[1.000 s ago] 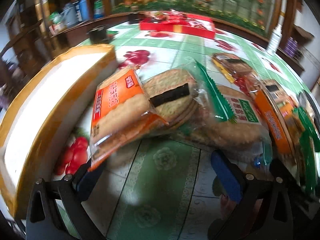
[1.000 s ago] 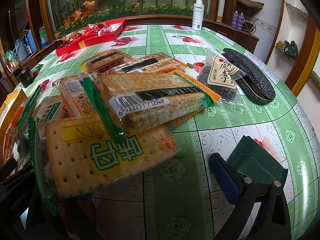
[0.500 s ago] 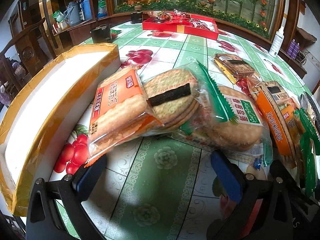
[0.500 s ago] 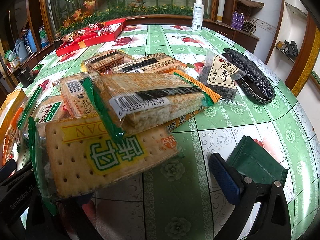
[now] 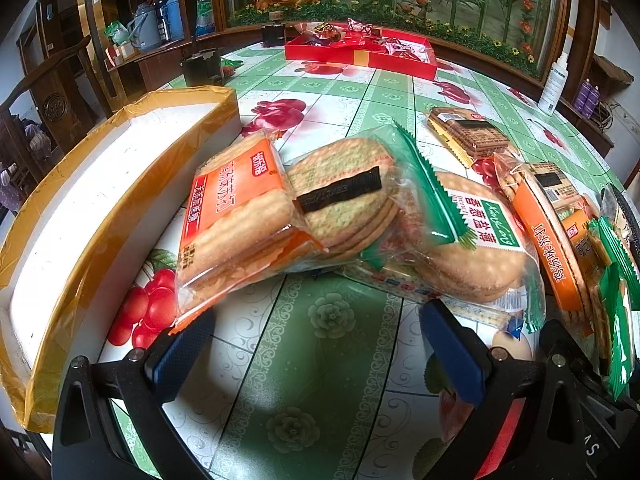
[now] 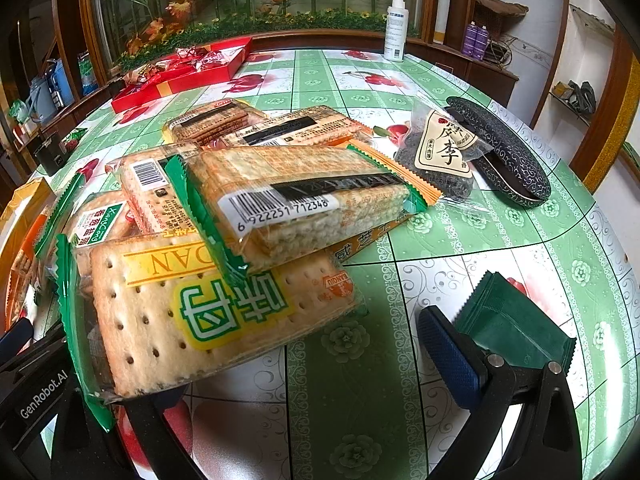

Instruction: Organize snacks

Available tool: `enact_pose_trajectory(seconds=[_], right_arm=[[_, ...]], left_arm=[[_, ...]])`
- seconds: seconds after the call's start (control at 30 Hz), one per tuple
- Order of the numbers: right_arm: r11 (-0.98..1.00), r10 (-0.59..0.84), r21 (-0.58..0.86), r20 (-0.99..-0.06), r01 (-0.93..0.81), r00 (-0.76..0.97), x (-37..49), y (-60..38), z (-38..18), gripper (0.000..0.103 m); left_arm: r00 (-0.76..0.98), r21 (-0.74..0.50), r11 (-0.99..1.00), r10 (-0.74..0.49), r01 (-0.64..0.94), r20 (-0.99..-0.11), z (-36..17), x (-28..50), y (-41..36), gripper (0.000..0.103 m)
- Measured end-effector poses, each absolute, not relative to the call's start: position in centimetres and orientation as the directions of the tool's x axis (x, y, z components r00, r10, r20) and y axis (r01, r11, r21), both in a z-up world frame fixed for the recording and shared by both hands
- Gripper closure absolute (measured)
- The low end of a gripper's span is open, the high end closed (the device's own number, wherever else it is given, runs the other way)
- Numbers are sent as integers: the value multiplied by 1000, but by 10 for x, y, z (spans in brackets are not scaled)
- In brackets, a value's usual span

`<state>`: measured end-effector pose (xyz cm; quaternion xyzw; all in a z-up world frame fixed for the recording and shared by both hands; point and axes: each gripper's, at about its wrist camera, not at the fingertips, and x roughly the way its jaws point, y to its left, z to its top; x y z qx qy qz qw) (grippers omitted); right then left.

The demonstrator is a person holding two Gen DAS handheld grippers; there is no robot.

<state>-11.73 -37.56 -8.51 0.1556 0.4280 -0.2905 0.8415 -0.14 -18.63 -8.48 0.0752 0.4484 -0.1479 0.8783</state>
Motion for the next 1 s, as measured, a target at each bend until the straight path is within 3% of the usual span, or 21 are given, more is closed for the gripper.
enact_pose_trajectory(seconds=[0.67,0.8,0.87,1.0], right_arm=[[780,-356,11,-815,625,458,-117,-375,-85,1],[880,-216,40,-854,474,473,-120,-371,-81,1],[916,-114,102,-860,387,497,-132,-363,-77,1],[949,30,203,-823,243,568,-168,-341,-59,11]], left_arm=[[533,5,936,-196,352,-823,-83,-1,-181,0],[410,-14,847,-272,532,-871,-80,-2,-173,0],[338,-88,811,-337,579,-879,-73,-6,-160,0],[294,-178,719,-480,672,-827,-48,-28,-126,0]])
